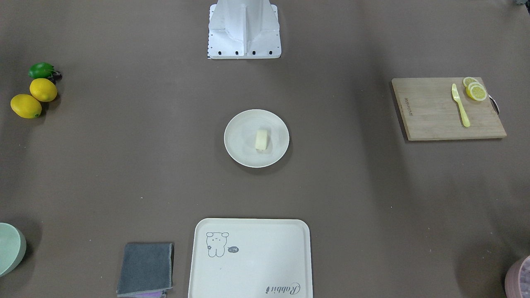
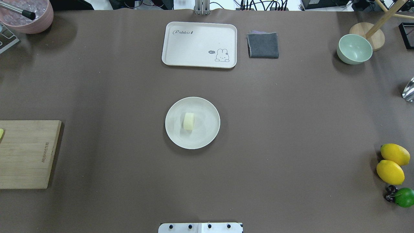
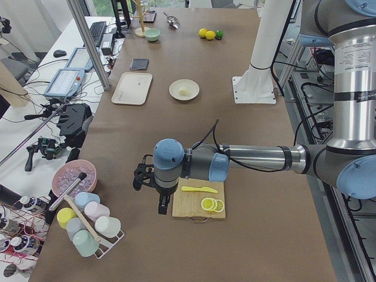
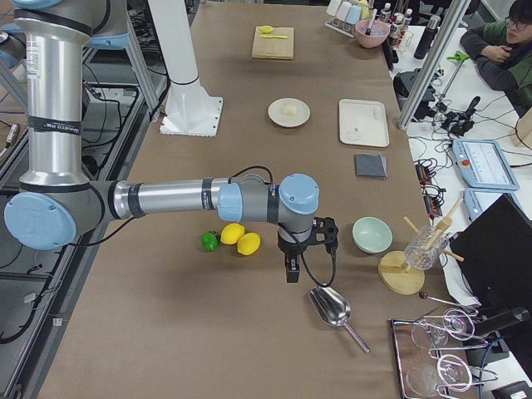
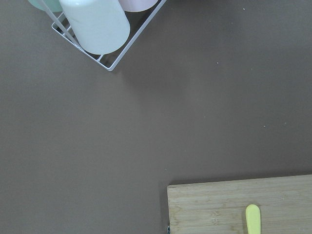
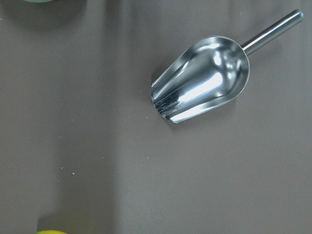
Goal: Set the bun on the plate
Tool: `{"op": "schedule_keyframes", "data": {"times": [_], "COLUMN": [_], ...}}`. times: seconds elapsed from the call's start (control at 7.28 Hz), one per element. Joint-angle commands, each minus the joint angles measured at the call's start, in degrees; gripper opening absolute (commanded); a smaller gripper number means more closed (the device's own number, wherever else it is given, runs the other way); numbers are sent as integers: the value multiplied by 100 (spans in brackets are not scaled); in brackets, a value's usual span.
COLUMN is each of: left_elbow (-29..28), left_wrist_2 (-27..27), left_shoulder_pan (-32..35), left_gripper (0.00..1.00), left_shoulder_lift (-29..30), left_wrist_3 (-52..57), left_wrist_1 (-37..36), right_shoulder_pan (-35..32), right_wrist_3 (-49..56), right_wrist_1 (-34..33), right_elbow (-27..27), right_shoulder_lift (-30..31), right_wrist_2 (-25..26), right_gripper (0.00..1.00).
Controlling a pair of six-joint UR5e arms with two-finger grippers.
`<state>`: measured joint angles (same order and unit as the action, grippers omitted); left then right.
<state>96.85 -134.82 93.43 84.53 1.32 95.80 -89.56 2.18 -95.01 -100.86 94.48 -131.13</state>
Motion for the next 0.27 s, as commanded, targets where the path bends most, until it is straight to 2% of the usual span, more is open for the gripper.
{"op": "schedule_keyframes", "data": {"times": [0.0,0.14], "left_elbow": [10,10], "left_wrist_2": [0,0], "left_shoulder_pan": [0,0], "left_gripper": [98,98], "left_shoulder_lift": [2,2], "left_wrist_3": [9,9], "left_wrist_1": [0,0], "right_shoulder_pan": [0,0], "right_wrist_3": [-7,-7], "right_wrist_1": [0,0], "right_elbow": [31,31], "right_shoulder_lift": [0,0], "right_wrist_2": [0,0], "right_gripper": [100,100]}}
